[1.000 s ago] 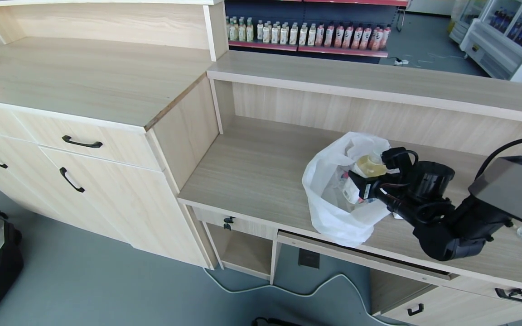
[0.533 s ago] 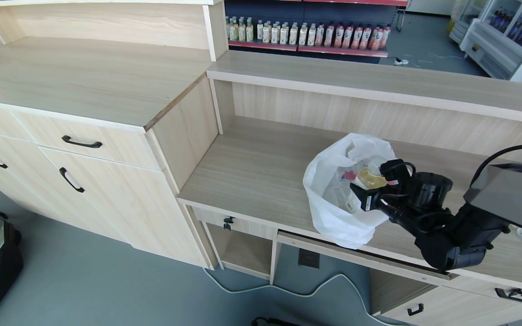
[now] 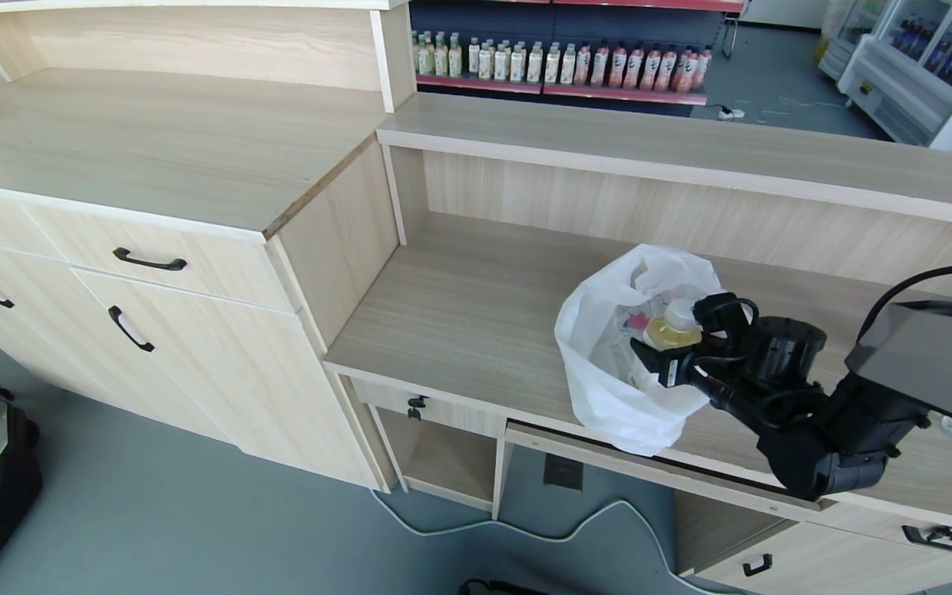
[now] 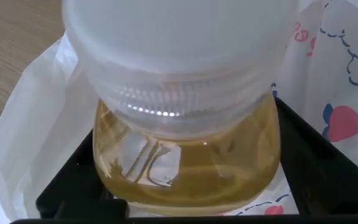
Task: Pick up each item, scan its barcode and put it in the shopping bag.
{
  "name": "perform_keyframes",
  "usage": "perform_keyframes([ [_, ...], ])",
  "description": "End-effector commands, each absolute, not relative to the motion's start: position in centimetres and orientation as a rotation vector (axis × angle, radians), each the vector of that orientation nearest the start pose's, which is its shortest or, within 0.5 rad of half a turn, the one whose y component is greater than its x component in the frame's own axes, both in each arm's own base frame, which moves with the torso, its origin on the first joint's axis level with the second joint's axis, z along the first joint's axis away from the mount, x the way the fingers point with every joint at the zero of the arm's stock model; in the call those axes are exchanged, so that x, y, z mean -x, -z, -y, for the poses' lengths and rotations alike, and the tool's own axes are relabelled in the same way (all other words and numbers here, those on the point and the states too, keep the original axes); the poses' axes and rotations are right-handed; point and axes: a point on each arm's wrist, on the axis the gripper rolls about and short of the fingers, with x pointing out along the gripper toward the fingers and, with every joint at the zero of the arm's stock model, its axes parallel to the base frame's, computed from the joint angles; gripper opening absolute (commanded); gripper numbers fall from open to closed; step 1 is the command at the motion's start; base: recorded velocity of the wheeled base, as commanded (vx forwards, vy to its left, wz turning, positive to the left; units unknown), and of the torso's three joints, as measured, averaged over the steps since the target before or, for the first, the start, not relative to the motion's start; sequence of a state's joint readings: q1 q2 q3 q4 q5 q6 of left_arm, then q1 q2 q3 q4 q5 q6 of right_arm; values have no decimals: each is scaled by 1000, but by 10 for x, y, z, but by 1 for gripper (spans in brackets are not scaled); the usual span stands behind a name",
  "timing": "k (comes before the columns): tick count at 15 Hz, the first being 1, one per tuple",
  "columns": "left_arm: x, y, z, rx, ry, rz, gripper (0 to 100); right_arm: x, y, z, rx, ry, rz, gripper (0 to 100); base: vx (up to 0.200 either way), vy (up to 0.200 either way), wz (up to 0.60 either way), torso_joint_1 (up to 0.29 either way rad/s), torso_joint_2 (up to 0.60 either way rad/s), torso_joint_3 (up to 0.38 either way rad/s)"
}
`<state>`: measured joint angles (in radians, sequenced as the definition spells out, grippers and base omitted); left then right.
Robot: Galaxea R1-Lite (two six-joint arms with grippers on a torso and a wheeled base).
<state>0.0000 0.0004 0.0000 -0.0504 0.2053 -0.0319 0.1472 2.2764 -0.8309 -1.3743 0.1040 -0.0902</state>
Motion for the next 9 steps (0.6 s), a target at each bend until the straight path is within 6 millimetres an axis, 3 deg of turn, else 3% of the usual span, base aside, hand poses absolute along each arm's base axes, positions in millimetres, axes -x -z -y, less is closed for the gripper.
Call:
perform_keyframes([
  [1, 23, -81, -5, 37, -205, 54, 100, -388, -57, -60, 92, -255, -65, 100, 0, 0, 0, 0, 0, 0],
  [4, 23, -81, -5, 37, -205, 54, 100, -386, -71, -55, 91, -241, -32, 100, 0, 0, 0, 0, 0, 0],
  [6, 23, -81, -5, 37, -205, 54, 100, -376, -110, -53, 88, -235, 61, 100, 0, 0, 0, 0, 0, 0],
  [9, 23, -81, -5, 37, -205, 54, 100, -333, -149, -31, 89, -191, 12, 100, 0, 0, 0, 0, 0, 0],
])
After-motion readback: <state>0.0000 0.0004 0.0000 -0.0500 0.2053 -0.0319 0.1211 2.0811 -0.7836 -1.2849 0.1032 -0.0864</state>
